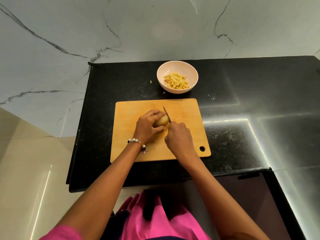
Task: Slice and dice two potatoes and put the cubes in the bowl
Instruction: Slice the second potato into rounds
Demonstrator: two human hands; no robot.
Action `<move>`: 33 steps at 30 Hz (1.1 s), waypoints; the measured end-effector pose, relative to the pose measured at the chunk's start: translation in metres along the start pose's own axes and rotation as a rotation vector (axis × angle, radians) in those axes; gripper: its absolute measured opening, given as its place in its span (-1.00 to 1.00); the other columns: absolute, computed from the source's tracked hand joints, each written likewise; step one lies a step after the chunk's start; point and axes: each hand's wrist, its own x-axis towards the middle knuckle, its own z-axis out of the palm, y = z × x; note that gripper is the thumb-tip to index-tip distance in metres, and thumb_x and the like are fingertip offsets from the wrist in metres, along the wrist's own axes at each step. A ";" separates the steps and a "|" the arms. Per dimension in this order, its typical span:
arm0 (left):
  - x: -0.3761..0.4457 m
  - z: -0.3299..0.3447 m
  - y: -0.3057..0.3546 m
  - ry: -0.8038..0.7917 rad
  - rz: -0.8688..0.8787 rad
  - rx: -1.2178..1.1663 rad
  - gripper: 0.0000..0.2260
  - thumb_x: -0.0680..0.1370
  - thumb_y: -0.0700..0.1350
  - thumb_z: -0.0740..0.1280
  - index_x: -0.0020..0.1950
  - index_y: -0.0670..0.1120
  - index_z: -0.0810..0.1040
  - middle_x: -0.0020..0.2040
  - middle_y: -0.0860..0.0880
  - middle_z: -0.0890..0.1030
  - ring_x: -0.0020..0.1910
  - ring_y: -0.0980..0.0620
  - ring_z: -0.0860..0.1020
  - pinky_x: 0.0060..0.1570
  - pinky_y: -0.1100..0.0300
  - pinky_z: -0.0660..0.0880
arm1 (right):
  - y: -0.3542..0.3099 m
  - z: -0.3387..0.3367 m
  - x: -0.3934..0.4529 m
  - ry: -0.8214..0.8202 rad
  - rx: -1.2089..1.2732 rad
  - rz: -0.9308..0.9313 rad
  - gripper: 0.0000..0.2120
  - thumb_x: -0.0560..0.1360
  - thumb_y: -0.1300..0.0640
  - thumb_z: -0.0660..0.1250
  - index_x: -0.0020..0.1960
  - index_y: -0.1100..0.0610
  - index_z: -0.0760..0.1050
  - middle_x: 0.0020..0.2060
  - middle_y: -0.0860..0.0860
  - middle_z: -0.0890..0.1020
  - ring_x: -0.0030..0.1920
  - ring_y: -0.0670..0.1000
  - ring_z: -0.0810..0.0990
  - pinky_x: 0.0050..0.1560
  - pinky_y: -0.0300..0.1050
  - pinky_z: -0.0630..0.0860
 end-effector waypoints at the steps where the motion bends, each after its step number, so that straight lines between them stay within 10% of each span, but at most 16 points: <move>1: 0.000 0.001 0.000 0.003 0.001 0.000 -0.49 0.33 -0.16 0.53 0.27 -0.09 0.55 0.18 -0.08 0.57 0.13 -0.03 0.53 0.14 0.12 0.48 | -0.002 -0.001 -0.001 -0.001 -0.008 -0.002 -0.79 0.58 0.28 0.05 0.11 0.28 0.42 0.05 0.22 0.50 0.01 0.25 0.50 -0.17 -0.07 0.29; 21: -0.003 -0.002 0.001 -0.011 -0.047 -0.021 -0.47 0.35 -0.13 0.53 0.30 -0.06 0.52 0.25 -0.04 0.54 0.20 0.06 0.48 0.17 0.40 0.28 | 0.032 0.055 -0.033 0.014 -0.116 0.067 -0.52 0.59 0.29 0.00 0.50 0.26 0.05 0.20 0.17 0.43 0.03 0.21 0.55 -0.11 0.00 0.43; 33: -0.006 -0.003 0.000 -0.003 -0.078 -0.056 -0.43 0.35 -0.12 0.53 0.34 -0.06 0.48 0.30 -0.03 0.52 0.27 0.06 0.45 0.26 0.41 0.22 | 0.062 0.026 -0.012 0.132 0.290 0.209 -0.75 0.59 0.26 0.14 0.19 0.31 0.47 -0.08 0.25 0.61 -0.04 0.27 0.56 -0.20 -0.03 0.39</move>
